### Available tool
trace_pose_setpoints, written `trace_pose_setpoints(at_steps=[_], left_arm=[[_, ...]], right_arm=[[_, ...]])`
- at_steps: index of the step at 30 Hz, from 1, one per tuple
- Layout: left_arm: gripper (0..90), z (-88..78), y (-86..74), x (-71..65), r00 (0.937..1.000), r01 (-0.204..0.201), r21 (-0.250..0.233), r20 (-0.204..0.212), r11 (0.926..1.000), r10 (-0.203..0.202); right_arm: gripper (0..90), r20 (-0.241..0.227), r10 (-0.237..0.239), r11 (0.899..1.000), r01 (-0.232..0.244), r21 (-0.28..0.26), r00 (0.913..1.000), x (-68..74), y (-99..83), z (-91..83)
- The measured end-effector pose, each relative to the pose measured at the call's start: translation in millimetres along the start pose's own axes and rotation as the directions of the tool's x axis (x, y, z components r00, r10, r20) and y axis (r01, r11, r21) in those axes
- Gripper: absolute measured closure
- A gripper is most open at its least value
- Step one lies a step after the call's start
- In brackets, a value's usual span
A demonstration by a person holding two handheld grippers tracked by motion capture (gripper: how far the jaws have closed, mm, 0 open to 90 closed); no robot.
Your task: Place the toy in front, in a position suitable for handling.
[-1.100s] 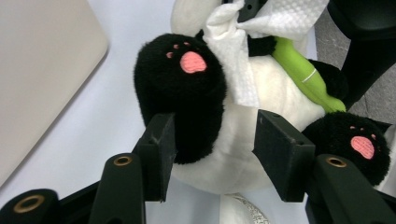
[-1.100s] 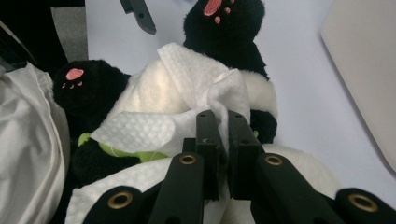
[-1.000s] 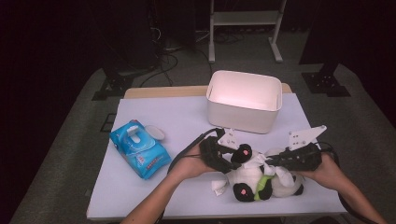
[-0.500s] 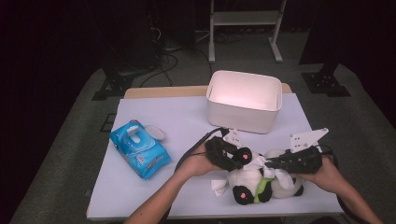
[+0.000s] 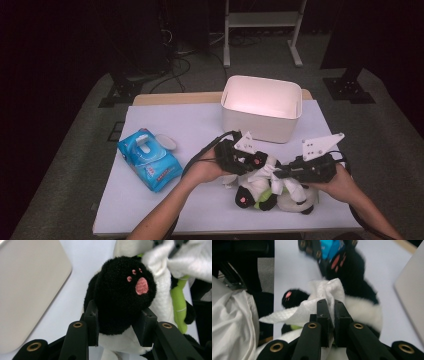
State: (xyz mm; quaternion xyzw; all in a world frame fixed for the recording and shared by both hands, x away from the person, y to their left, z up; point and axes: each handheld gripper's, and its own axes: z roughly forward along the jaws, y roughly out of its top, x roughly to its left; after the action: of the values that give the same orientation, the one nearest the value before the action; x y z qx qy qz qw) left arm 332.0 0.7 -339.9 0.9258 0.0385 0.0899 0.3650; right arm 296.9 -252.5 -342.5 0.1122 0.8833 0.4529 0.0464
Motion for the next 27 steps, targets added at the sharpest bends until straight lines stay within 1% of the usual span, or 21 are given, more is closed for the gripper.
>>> trace_pose_setpoints(at_steps=[1, 2, 3, 5, 8, 9, 10, 11, 13, 14, 17, 19, 21, 22, 24, 26, 27], left_arm=[[60.4, 0.4, -0.5, -1.4, 1.0000, 0.003, -0.009, 0.008, 1.0000, -0.003], [60.4, 0.6, -0.4, -2.5, 1.0000, 0.002, -0.010, 0.007, 0.9999, -0.001], [60.4, 0.1, -0.1, -3.9, 0.9999, -0.010, -0.009, 0.005, 0.9999, 0.010], [60.4, -0.8, -0.1, -5.4, 0.9998, -0.017, -0.007, 0.004, 0.9998, 0.017], [60.4, -1.5, -1.8, -8.6, 0.9998, -0.017, -0.020, 0.008, 0.9996, 0.018], [60.4, -2.1, -2.8, -10.5, 0.9998, -0.017, -0.028, 0.011, 0.9995, 0.017], [60.4, -2.4, -3.5, -11.5, 0.9997, -0.022, -0.024, 0.009, 0.9995, 0.023], [60.4, -2.3, -5.5, -13.5, 0.9995, -0.031, -0.008, -0.004, 0.9995, 0.031], [60.4, -3.0, -9.3, -13.5, 0.9997, -0.024, -0.018, 0.000, 0.9996, 0.024], [60.4, -2.7, -10.8, -13.6, 0.9999, -0.016, -0.030, 0.002, 0.9994, 0.016], [60.4, -2.8, -12.4, -13.4, 0.9999, -0.016, -0.035, 0.003, 0.9993, 0.016], [60.4, -2.9, -12.4, -13.1, 0.9998, -0.012, -0.046, 0.012, 0.9989, 0.012], [60.4, -3.2, -11.9, -13.2, 0.9997, -0.011, -0.053, 0.021, 0.9985, 0.012], [60.4, -2.9, -11.6, -13.3, 0.9997, -0.012, -0.053, 0.021, 0.9985, 0.013], [60.4, -1.8, -11.0, -12.9, 0.9996, -0.010, -0.055, 0.024, 0.9985, 0.012], [60.4, -1.2, -10.4, -13.1, 0.9996, -0.008, -0.056, 0.025, 0.9984, 0.009], [60.4, -1.2, -10.0, -13.6, 0.9996, -0.011, -0.056, 0.026, 0.9984, 0.012]], right_arm=[[84.5, 0.008, -0.015, 1.000, 0.015, -0.005, 0.9999, 0.5, 3.7, -1.1], [84.5, 0.024, -0.032, 0.999, 0.033, -0.010, 0.9992, 2.5, 11.3, -2.3], [84.5, 0.030, -0.044, 0.999, 0.044, -0.018, 0.9986, 3.5, 16.2, -2.6], [84.5, 0.035, -0.081, 0.996, 0.082, -0.034, 0.9961, 6.0, 32.1, -1.6], [84.4, 0.033, -0.118, 0.991, 0.120, -0.054, 0.9925, 7.5, 51.2, 3.0], [84.5, 0.032, -0.131, 0.990, 0.132, -0.045, 0.9909, 8.4, 57.6, 7.9], [84.4, 0.040, -0.151, 0.988, 0.151, -0.010, 0.9878, 9.2, 60.9, 14.9], [84.4, 0.042, -0.166, 0.986, 0.166, 0.010, 0.9852, 9.2, 61.0, 19.0], [84.5, 0.042, -0.166, 0.986, 0.165, 0.030, 0.9852, 7.9, 56.9, 22.3], [84.4, 0.043, -0.162, 0.987, 0.161, 0.030, 0.9859, 7.4, 54.7, 21.1], [84.4, 0.058, -0.137, 0.990, 0.135, 0.039, 0.9889, 6.1, 43.8, 12.9], [84.3, 0.082, -0.111, 0.992, 0.105, 0.075, 0.9904, 4.1, 32.7, 5.1], [84.2, 0.104, -0.099, 0.989, 0.086, 0.120, 0.9896, 0.8, 23.1, 1.5], [84.2, 0.101, -0.077, 0.991, 0.064, 0.121, 0.9920, -1.0, 17.9, -0.9], [84.2, 0.093, -0.059, 0.995, 0.052, 0.081, 0.9939, -1.2, 18.3, -6.1], [84.2, 0.081, -0.066, 0.998, 0.064, 0.026, 0.9945, 0.4, 28.0, -9.6], [84.1, 0.073, -0.076, 0.997, 0.076, 0.006, 0.9944, 1.2, 34.8, -9.0]])
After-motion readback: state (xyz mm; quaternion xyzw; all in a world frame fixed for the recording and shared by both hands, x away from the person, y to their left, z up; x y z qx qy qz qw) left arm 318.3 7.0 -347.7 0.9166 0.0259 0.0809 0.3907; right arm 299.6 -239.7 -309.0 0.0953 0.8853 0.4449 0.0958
